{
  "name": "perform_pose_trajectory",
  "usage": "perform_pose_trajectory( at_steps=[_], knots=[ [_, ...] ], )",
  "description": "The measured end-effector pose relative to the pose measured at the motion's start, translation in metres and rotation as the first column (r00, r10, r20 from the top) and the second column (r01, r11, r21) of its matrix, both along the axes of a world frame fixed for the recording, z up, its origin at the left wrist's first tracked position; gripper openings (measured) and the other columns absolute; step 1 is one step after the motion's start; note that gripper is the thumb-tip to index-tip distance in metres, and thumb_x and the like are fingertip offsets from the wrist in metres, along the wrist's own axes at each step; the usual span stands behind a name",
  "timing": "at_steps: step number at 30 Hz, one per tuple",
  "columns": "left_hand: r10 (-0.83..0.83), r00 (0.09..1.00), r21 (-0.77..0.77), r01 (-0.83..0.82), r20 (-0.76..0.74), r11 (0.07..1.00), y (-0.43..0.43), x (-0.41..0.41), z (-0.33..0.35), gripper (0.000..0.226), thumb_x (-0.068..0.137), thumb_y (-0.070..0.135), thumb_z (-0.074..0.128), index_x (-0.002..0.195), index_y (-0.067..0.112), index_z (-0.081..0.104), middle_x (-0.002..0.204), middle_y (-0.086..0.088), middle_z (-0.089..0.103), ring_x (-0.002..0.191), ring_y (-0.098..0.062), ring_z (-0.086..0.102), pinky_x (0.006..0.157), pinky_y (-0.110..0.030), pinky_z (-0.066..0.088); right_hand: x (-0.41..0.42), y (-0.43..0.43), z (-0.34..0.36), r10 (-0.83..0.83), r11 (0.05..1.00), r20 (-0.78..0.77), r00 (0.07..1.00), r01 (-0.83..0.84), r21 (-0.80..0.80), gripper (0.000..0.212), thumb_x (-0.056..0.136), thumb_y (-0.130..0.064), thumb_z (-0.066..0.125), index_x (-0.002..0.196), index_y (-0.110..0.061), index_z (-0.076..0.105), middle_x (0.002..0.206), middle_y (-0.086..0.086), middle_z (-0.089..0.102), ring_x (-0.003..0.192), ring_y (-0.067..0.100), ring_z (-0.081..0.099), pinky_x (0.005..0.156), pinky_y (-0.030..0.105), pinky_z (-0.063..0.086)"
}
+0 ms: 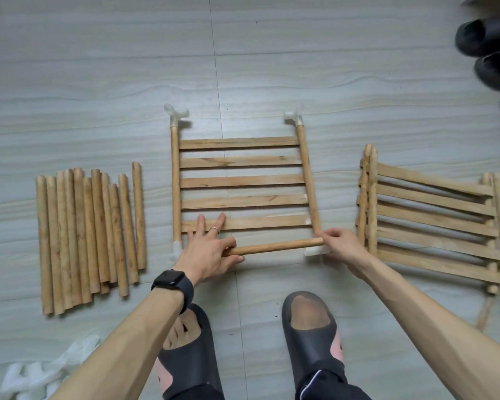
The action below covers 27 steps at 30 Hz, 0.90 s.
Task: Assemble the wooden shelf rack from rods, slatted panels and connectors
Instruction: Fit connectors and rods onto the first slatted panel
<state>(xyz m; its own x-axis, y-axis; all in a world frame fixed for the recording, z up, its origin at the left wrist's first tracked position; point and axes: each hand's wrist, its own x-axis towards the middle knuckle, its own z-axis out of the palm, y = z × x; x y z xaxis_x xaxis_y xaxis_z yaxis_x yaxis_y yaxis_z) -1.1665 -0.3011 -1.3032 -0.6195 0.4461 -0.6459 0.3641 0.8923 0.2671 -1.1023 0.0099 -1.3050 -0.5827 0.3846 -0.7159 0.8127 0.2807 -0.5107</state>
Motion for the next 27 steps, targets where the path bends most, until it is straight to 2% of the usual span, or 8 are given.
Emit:
perform_pose_trajectory(
  at_steps=[4,7,11,14,17,20,24,27],
  knots=[
    [-0.004,1.0,0.011,0.005,-0.019,1.0,-0.004,0.001,-0.001,0.044,0.092,0.071,0.046,0.11,0.033,0.061,0.17,0.0,-0.002,0.152,-0.048,-0.009,0.119,-0.065,0.014,0.009,0.004,0.003,0.162,0.987,0.006,0.987,-0.162,0.018,0.021,0.102,-0.032,0.06,0.095,-0.018,0.075,0.081,0.001,0.067,0.072,0.015,0.056,0.063,0.03,0.045],
    [-0.015,0.999,0.01,0.015,-0.028,1.0,-0.005,0.001,-0.002,0.045,0.092,0.072,0.045,0.11,0.034,0.061,0.17,-0.001,-0.002,0.152,-0.048,-0.009,0.12,-0.065,0.014,0.014,-0.004,0.005,0.282,0.924,0.102,0.954,-0.298,0.239,0.026,0.101,-0.039,0.059,0.092,-0.018,0.071,0.081,-0.001,0.07,0.078,0.021,0.064,0.072,0.035,0.05],
    [-0.016,0.999,0.01,0.016,-0.027,1.0,-0.005,0.001,-0.002,0.044,0.092,0.072,0.045,0.111,0.035,0.061,0.17,-0.001,-0.002,0.152,-0.047,-0.008,0.12,-0.064,0.015,0.026,-0.015,0.006,0.04,0.986,0.053,0.998,-0.048,0.16,0.026,0.101,-0.034,0.059,0.093,-0.015,0.074,0.08,0.004,0.072,0.082,0.029,0.071,0.082,0.048,0.06],
    [-0.024,0.999,-0.001,0.024,-0.029,1.0,-0.005,0.0,-0.001,0.044,0.091,0.073,0.045,0.11,0.037,0.061,0.17,-0.001,-0.003,0.152,-0.047,-0.008,0.12,-0.064,0.014,0.035,-0.007,0.011,-0.077,0.986,-0.052,0.996,0.083,0.142,0.029,0.104,-0.032,0.056,0.114,-0.011,0.073,0.1,0.0,0.071,0.096,0.021,0.064,0.083,0.039,0.054],
    [-0.031,0.999,-0.006,0.031,-0.02,1.0,-0.006,0.001,-0.001,0.046,0.088,0.076,0.047,0.11,0.039,0.063,0.17,-0.002,-0.005,0.152,-0.047,-0.01,0.121,-0.064,0.012,0.036,0.004,0.02,-0.246,0.969,-0.173,0.954,0.243,-0.038,0.029,0.107,-0.024,0.051,0.127,-0.009,0.067,0.117,0.001,0.066,0.104,0.014,0.062,0.083,0.032,0.058],
    [-0.035,0.999,-0.009,0.035,-0.033,0.999,-0.007,0.002,-0.001,0.049,0.087,0.077,0.046,0.114,0.04,0.064,0.17,-0.001,-0.007,0.152,-0.047,-0.01,0.121,-0.063,0.012,0.036,0.01,0.026,-0.197,0.98,-0.206,0.959,0.187,-0.068,0.031,0.107,-0.022,0.05,0.13,-0.007,0.065,0.116,-0.008,0.064,0.106,0.01,0.061,0.086,0.032,0.059],
    [-0.044,0.998,-0.02,0.043,-0.042,0.999,-0.005,0.003,0.0,0.051,0.087,0.077,0.046,0.117,0.04,0.065,0.17,-0.002,-0.007,0.152,-0.047,-0.01,0.121,-0.063,0.012,0.035,0.008,0.021,-0.071,0.997,-0.201,0.977,0.065,-0.035,0.033,0.106,-0.022,0.052,0.132,-0.005,0.065,0.13,0.002,0.065,0.118,0.02,0.062,0.092,0.036,0.058],
    [-0.04,0.998,-0.029,0.039,-0.052,0.999,-0.004,0.003,0.0,0.05,0.089,0.076,0.044,0.117,0.04,0.064,0.17,-0.001,-0.006,0.152,-0.047,-0.009,0.121,-0.063,0.013,0.036,0.005,0.015,-0.042,0.999,-0.205,0.978,0.048,0.023,0.029,0.104,-0.027,0.056,0.125,-0.012,0.069,0.124,0.002,0.069,0.112,0.019,0.065,0.091,0.04,0.06]
  ],
)
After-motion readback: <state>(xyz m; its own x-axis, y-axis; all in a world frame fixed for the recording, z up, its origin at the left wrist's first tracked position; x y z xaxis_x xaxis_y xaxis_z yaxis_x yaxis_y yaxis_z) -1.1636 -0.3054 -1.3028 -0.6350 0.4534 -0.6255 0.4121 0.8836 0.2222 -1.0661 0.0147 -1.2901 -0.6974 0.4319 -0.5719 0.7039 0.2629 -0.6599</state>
